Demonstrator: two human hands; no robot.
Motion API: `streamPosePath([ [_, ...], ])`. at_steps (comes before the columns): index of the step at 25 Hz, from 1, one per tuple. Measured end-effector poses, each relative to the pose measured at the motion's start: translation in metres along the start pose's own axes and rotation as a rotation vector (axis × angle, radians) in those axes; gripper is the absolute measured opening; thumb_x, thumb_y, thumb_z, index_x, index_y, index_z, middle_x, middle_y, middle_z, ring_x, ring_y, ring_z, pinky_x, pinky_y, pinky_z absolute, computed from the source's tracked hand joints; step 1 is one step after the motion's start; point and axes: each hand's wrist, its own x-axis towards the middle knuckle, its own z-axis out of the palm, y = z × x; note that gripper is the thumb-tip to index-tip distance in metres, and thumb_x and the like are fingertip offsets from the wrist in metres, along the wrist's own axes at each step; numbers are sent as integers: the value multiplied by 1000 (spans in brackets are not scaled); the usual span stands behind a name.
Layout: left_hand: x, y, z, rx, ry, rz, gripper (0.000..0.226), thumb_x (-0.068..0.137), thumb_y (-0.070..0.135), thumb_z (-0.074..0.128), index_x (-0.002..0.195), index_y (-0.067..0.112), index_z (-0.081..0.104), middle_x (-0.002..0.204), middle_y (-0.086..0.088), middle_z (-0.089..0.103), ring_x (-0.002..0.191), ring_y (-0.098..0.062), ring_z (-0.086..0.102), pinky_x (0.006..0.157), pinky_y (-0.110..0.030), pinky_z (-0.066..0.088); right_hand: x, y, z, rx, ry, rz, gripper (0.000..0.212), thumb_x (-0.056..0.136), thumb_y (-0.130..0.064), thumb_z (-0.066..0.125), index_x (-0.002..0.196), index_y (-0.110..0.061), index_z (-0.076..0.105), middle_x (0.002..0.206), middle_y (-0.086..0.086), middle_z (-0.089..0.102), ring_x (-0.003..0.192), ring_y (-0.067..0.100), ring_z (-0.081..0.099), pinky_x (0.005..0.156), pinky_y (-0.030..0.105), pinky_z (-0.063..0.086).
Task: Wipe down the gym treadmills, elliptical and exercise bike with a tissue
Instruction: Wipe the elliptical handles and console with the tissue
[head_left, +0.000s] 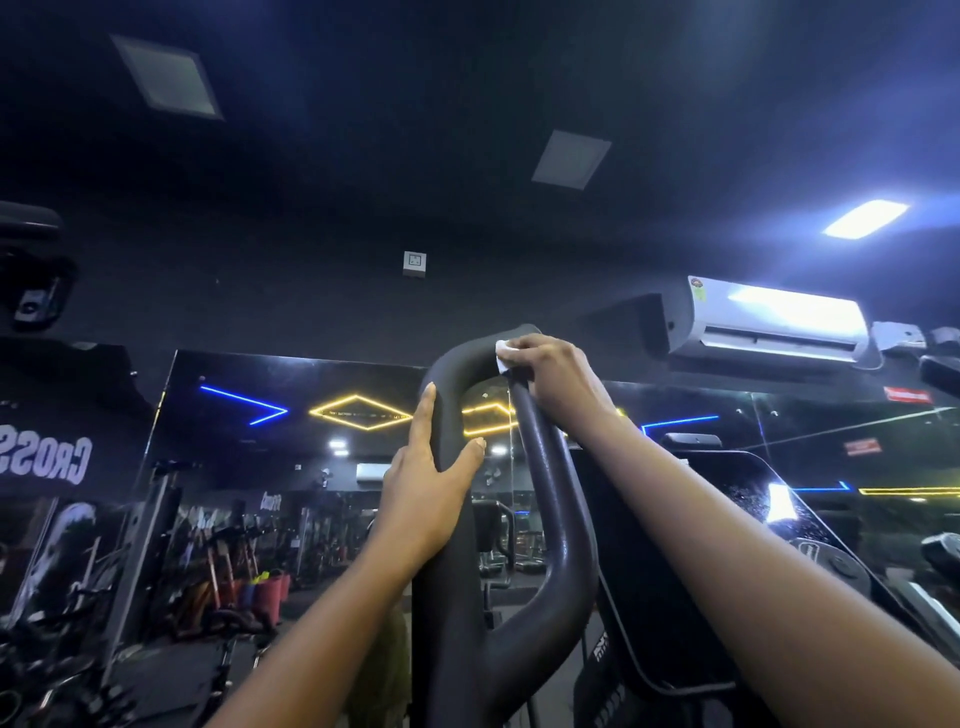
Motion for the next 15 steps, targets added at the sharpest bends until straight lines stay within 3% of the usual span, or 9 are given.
streamPosePath([
  [4, -2, 2, -1, -5, -8, 6, 71, 96, 39, 49, 149, 46, 3, 145, -7, 35, 105, -8, 35, 87, -26, 31, -26, -2, -13, -33, -43, -124, 27, 78, 6, 61, 98, -8, 73, 107, 6, 68, 97, 26, 63, 80, 28, 47],
  [8, -4, 3, -1, -6, -3, -5, 71, 95, 40, 50, 149, 46, 3, 149, -7, 33, 121, -18, 40, 88, -26, 27, -74, -10, -28, -78, -27, -269, 39, 59, 7, 82, 92, -12, 75, 97, 0, 71, 79, 20, 66, 66, 24, 51],
  [10, -4, 3, -1, -9, 4, -6, 71, 95, 40, 50, 149, 46, 3, 149, -8, 33, 129, -22, 38, 88, -27, 27, -97, -17, -35, -33, -61, -258, 41, 60, 2, 84, 96, -13, 74, 102, -3, 69, 85, 17, 65, 70, 24, 54],
  [13, -5, 5, 0, 5, 2, 5, 71, 96, 39, 49, 150, 44, 3, 148, -7, 34, 112, -11, 39, 87, -25, 26, -120, -22, -45, -27, -139, -280, 42, 62, -3, 84, 101, -14, 73, 106, -2, 68, 90, 15, 64, 75, 25, 55],
  [15, -4, 5, 1, 18, 4, 7, 71, 96, 39, 48, 149, 44, 2, 149, -7, 33, 110, -11, 38, 86, -25, 27, -111, -19, -47, 37, -85, -271, 34, 69, -7, 78, 101, -14, 73, 105, 0, 69, 91, 11, 63, 81, 16, 50],
])
